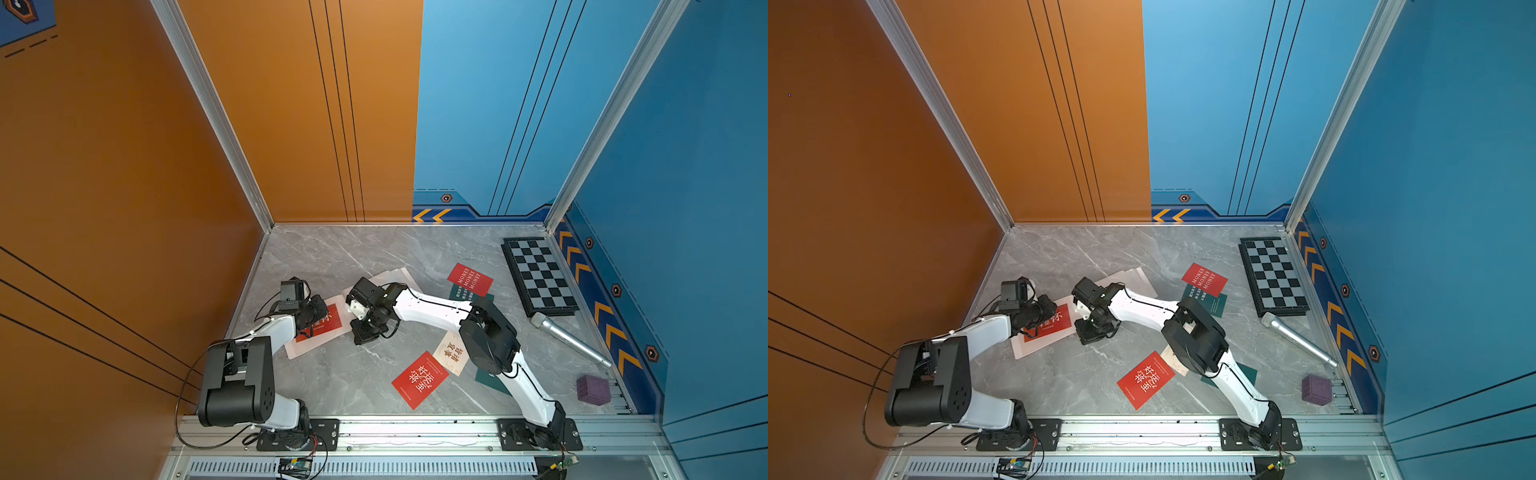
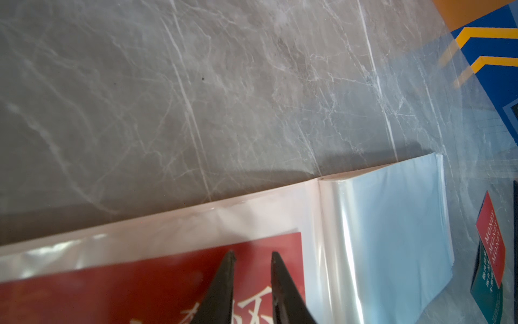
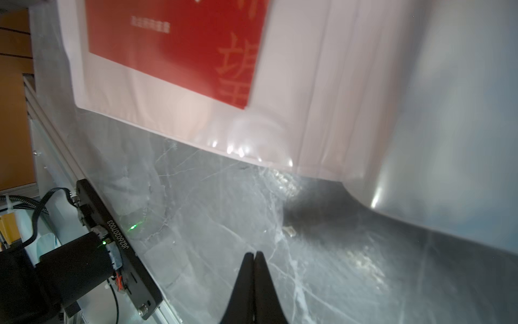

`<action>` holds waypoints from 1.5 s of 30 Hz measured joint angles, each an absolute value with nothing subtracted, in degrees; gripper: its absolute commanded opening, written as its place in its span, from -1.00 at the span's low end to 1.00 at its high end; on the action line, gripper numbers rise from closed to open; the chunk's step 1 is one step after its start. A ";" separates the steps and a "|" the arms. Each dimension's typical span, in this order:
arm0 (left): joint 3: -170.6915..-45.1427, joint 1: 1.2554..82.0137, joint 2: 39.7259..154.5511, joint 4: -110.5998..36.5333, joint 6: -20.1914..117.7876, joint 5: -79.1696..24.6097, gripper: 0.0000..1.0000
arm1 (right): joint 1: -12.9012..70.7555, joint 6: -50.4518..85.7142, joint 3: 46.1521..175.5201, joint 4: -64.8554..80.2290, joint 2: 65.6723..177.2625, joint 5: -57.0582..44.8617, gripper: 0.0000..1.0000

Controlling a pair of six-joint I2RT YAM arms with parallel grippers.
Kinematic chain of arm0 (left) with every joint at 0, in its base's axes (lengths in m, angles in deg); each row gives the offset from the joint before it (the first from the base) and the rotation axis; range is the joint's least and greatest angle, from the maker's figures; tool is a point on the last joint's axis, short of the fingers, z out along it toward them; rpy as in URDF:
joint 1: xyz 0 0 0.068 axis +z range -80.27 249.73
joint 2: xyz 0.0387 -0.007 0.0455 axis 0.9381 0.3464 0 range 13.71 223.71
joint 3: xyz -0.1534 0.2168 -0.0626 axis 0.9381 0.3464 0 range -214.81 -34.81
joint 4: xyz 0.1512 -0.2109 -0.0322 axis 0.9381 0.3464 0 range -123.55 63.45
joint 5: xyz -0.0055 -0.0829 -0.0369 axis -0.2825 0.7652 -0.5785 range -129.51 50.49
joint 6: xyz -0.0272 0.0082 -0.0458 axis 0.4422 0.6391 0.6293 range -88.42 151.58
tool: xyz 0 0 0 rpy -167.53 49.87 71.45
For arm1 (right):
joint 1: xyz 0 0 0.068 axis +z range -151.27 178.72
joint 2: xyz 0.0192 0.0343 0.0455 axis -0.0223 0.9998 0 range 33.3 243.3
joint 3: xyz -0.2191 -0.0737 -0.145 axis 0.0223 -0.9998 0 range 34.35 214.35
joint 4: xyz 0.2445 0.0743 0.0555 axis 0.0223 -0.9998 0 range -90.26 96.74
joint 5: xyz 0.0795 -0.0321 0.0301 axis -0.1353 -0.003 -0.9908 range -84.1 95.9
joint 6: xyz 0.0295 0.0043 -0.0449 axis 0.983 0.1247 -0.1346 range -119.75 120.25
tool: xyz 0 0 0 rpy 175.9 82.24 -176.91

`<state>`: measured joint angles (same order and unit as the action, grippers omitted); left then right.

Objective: Place the photos into the photo albums
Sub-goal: Adjust the photo album at the center of the board.

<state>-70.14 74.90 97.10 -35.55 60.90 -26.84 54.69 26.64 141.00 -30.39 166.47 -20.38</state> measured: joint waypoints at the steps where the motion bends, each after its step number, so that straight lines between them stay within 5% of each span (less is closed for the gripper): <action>1: -70.14 74.90 97.10 -35.55 60.88 -26.84 -0.49 | 54.58 26.62 141.06 -30.08 167.32 -20.36 -0.90; 27: -70.14 74.53 97.08 -35.55 60.24 -26.84 -0.49 | 51.70 31.62 168.03 -26.63 184.91 -21.39 -0.91; 45: -70.14 69.44 90.11 -35.53 61.31 -25.86 -0.34 | 50.01 28.74 138.57 -24.20 153.79 -21.72 -0.90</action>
<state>-70.14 69.44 90.11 -35.53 61.31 -25.86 50.01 28.74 138.57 -24.20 153.79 -21.72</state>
